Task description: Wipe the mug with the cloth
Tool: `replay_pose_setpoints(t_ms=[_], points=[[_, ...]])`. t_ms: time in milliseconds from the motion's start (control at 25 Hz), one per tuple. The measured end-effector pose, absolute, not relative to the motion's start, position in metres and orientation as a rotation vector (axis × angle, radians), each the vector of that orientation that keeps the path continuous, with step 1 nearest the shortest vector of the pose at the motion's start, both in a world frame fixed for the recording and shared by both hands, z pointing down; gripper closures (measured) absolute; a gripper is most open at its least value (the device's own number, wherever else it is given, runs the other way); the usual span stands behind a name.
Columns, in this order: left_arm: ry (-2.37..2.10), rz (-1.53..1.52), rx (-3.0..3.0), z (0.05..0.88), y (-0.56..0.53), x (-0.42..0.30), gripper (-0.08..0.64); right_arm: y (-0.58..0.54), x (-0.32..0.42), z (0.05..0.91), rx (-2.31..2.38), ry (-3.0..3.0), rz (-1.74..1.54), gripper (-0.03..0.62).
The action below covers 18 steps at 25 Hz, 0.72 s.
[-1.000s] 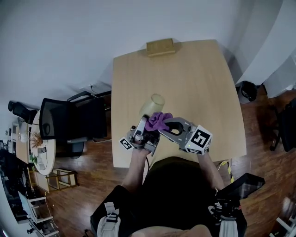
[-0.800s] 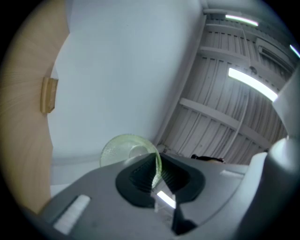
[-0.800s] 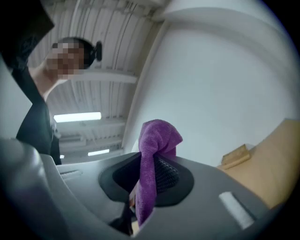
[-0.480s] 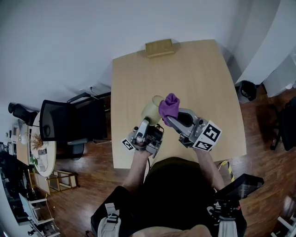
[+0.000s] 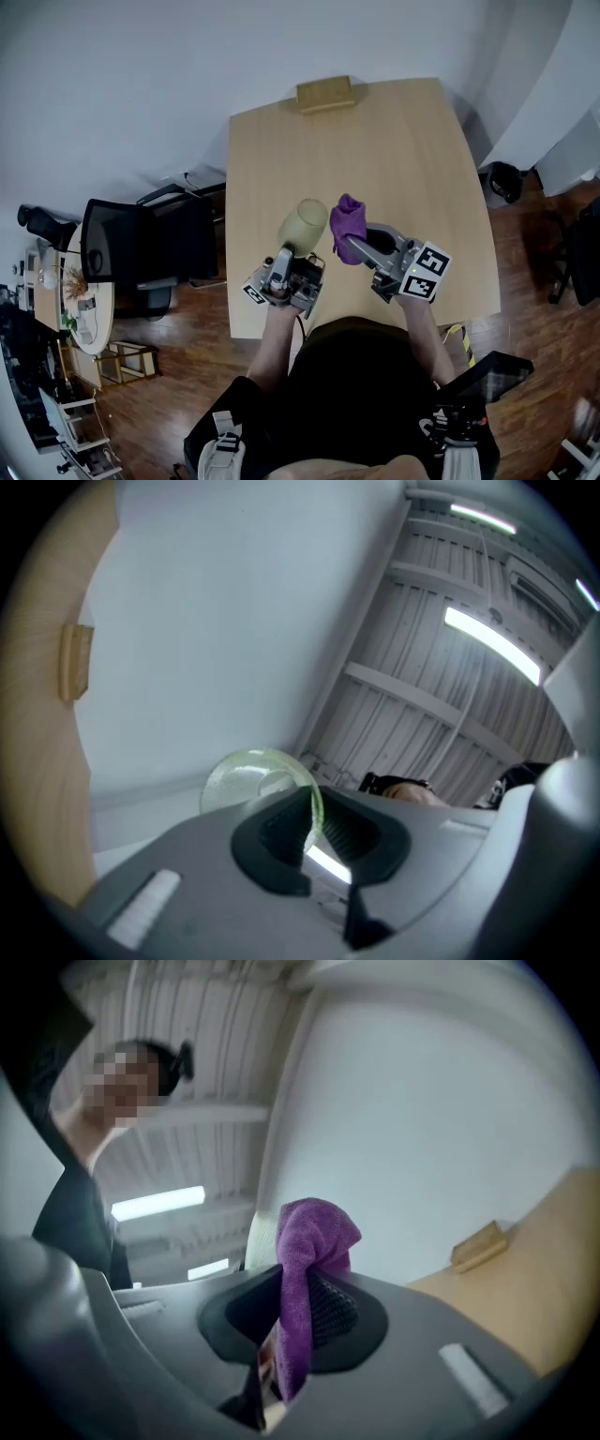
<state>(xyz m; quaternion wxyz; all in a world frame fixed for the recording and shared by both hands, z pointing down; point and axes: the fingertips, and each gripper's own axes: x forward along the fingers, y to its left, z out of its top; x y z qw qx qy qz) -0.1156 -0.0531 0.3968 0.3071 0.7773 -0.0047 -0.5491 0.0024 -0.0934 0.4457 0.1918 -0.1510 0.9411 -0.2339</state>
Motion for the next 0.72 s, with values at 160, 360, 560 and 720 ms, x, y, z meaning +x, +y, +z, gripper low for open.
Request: replay_pose_setpoints(t_ms=[160,360,560,720], points=[[0.017,-1.361,2.170,0.392,-0.045,-0.098,0.518,-0.122,0.047,0.409,-0.208,2.048,-1.032,0.531],[0.066,-1.286,2.268,0.384,-0.039,-0.079,0.518,-0.102,0.003,0.417,0.035,1.903,-1.318,0.531],[0.076,-1.182,2.393,0.384,-0.031,-0.071,0.513,-0.080,-0.042,0.475,-0.003,2.105,-1.537,0.532],[0.058,-1.100,2.503,0.389,-0.022,-0.068,0.520,-0.084,-0.031,0.489,-0.050,2.068,-1.590,0.531]])
